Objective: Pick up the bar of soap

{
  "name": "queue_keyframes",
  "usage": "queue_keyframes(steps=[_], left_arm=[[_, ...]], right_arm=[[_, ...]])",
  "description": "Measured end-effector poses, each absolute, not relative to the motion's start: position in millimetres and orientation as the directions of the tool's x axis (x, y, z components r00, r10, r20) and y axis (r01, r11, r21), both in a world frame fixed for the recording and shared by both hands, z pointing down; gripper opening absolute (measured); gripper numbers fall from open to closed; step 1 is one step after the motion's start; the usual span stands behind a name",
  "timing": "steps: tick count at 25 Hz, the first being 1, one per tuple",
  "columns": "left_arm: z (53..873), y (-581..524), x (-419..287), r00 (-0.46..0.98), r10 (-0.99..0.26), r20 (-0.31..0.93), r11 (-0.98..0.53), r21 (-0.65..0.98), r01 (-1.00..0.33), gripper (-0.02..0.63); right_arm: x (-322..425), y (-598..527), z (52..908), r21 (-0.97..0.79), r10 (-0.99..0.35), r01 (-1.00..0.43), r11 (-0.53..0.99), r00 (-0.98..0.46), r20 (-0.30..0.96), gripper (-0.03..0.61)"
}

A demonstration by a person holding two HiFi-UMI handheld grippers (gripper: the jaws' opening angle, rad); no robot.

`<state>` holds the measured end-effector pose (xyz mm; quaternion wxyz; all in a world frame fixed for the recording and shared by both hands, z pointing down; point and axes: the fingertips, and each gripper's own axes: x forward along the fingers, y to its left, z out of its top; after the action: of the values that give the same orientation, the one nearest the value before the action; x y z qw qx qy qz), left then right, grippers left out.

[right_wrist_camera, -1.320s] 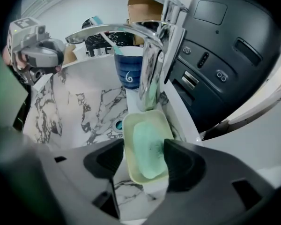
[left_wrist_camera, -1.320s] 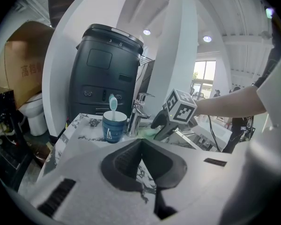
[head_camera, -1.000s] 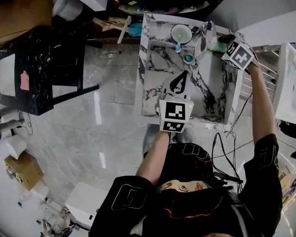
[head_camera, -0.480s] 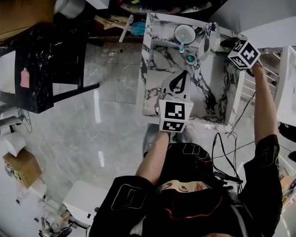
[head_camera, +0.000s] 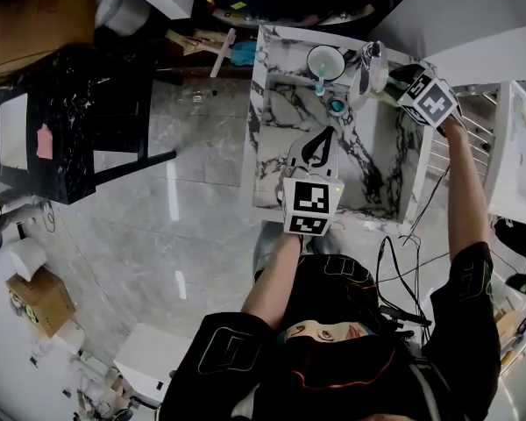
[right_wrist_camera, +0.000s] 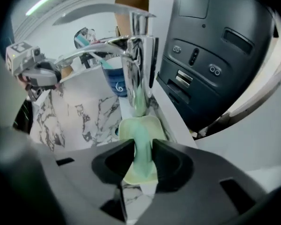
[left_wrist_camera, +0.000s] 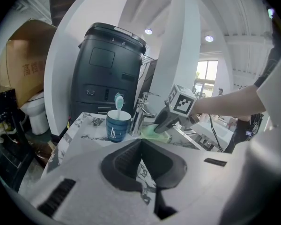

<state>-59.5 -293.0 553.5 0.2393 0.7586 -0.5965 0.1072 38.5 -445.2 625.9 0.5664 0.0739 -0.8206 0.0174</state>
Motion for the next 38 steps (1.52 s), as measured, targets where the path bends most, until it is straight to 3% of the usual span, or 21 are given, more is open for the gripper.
queue_keyframes(steps=[5,9,14,24,38], left_arm=[[552.3,-291.4,-58.8,0.262,-0.855,0.446,-0.170,0.236,-0.957,0.009],[548.3,-288.4,-60.1,0.255,-0.862,0.439,-0.164,0.235,-0.958,0.009],[542.7,-282.8,-67.8,0.231,-0.875,0.426,-0.141,0.232,-0.962,0.009],[528.3,-265.9,-75.5,0.174,-0.901,0.397,-0.088,0.226,-0.970,0.009],[492.6,-249.4,-53.7,0.115,-0.941,0.317,-0.048,0.210,-0.977,0.009]], right_arm=[[34.8,-449.0,632.2,0.190,-0.192,-0.028,0.981,-0.237,0.952,0.127],[34.5,-451.8,640.6,0.234,-0.238,-0.044,0.971,-0.194,0.952,0.129],[34.0,-457.2,630.0,0.262,-0.306,-0.190,0.946,-0.258,0.917,0.126],[38.1,-442.7,567.9,0.096,-0.423,-0.551,0.829,-0.504,0.753,0.126],[82.9,-375.2,479.0,-0.152,-0.596,-0.730,0.666,-0.643,0.481,0.126]])
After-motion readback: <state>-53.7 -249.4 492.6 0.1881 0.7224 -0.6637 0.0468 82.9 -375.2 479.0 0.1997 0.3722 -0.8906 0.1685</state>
